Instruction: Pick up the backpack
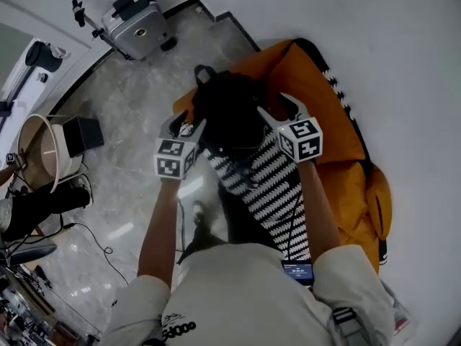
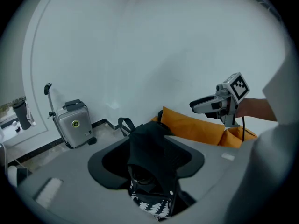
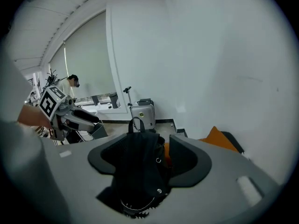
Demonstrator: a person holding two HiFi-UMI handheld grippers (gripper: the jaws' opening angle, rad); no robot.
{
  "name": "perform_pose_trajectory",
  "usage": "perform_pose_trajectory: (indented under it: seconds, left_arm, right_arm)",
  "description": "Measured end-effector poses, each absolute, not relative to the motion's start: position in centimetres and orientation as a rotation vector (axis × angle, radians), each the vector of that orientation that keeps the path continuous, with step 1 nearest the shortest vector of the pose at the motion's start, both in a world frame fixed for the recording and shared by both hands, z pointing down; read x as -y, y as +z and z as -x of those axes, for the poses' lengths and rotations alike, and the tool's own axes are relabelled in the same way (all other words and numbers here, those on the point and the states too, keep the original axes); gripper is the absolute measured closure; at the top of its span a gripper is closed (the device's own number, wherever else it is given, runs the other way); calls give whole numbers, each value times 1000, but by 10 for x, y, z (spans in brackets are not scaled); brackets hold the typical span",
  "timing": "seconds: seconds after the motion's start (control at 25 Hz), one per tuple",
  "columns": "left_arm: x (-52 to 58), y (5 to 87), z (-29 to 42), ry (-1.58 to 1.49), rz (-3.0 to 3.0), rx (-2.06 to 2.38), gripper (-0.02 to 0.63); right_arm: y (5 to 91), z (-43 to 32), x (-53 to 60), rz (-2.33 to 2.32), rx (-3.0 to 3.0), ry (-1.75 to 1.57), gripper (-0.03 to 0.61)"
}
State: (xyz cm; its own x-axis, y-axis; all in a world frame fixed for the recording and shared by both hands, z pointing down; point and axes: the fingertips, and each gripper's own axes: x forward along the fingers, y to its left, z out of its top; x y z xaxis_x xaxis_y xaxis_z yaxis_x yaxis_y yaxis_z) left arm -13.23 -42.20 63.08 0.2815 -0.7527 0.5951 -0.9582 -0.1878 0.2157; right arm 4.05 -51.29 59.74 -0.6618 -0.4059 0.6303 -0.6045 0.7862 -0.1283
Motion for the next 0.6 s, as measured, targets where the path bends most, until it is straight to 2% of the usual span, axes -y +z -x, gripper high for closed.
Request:
perform_pose_trajectory:
  seconds: [0.12,0.44,0.52,0.6]
  left_arm:
    - [426,660,136,488,-1961,1501,353]
    - [433,719,135,461,-1850,1502,333]
    - [433,732,131,457,-1842,1487,305]
    - [432,744,129,472,-1848,1472,248]
  right_arm:
    - [628,-35,520,-722,2352,480,285]
    - [695,-32,535,-664,2293,551,275]
    - [708,-31,539,-649,2280,551,270]
    - [720,-28,540,-634,2268,550,264]
